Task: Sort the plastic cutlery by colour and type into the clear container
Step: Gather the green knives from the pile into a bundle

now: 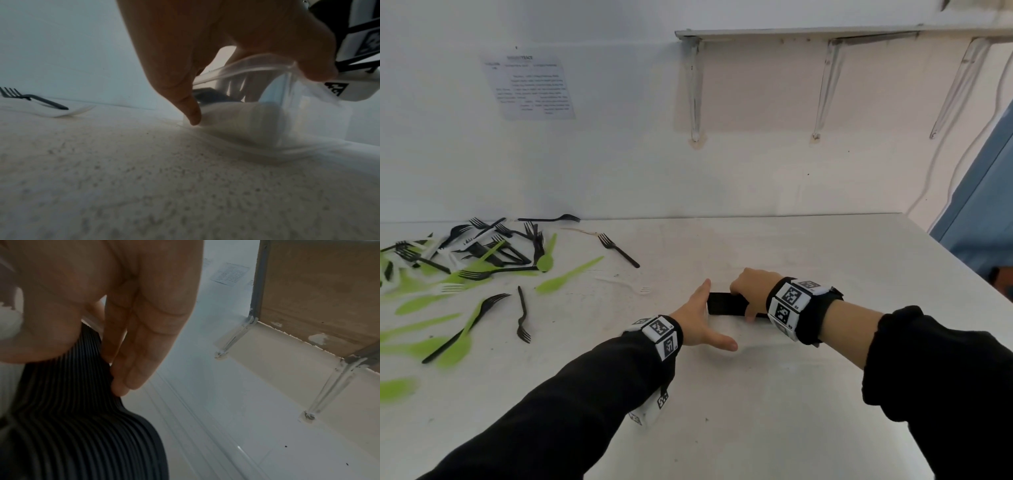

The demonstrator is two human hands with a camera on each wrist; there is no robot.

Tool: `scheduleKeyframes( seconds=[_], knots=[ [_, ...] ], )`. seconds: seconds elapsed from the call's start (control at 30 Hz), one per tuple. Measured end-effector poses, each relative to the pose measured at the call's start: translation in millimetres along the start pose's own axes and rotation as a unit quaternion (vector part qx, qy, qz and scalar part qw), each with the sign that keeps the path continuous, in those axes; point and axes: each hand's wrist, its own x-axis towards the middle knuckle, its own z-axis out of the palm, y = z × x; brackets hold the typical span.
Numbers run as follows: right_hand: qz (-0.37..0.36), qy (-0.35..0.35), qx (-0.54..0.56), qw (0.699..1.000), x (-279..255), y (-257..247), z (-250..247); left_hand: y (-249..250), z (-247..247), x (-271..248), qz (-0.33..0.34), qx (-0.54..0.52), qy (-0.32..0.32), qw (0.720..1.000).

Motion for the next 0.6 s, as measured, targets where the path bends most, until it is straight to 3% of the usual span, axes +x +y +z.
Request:
scheduleKeyframes(
  seconds=[0.27,0.43,0.6],
  knots=[
    [-0.001,0.020,0.036,0.999,4.6,2.1,5.2,-0.3,1.0,-7.5,0.004,-0.009,0.008,1.000],
    [0.009,0.078,0.116,0.990,-2.0,2.4,-9.6,4.3,-2.1,-16.8,-0.001,-0.019,-0.009,1.000],
    [-0.034,0.162,0.184,0.969,-2.7,-23.3,-40.2,5.0,-9.3,-21.3,0.044,-0.034,-0.012,0.998]
  ],
)
